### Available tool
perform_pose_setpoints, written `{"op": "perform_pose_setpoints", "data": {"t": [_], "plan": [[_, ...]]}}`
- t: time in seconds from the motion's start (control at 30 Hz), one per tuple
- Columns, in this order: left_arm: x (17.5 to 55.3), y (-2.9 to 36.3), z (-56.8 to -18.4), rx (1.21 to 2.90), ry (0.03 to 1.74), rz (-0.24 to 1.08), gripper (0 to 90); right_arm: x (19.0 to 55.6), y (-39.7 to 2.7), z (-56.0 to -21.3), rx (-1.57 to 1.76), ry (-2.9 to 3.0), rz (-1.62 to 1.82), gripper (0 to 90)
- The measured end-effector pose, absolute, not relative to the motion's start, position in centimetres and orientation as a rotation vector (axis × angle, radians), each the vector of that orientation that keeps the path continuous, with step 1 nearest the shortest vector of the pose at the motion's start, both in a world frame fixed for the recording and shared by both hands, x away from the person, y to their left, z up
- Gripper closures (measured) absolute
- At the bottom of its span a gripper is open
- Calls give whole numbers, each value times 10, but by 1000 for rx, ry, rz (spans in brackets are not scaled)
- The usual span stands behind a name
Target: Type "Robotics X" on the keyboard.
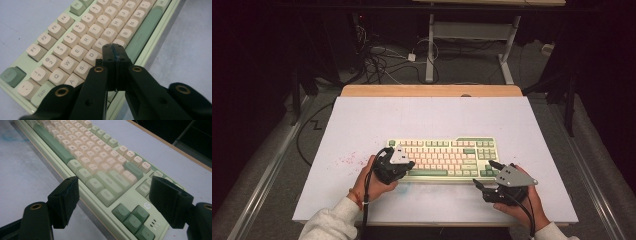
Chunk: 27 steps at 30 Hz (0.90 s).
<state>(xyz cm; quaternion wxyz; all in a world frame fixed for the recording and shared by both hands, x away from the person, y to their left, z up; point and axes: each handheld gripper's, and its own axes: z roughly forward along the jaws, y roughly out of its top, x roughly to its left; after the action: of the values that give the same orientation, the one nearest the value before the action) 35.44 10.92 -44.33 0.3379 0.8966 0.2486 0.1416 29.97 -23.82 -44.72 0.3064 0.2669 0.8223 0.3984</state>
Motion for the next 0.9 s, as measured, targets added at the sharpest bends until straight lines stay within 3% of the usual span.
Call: {"op": "perform_pose_setpoints", "data": {"t": [0.9], "plan": [[366, 91, -449, 2402, 649, 398, 874, 300, -236, -450, 688, 2211, 1030, 244]]}}
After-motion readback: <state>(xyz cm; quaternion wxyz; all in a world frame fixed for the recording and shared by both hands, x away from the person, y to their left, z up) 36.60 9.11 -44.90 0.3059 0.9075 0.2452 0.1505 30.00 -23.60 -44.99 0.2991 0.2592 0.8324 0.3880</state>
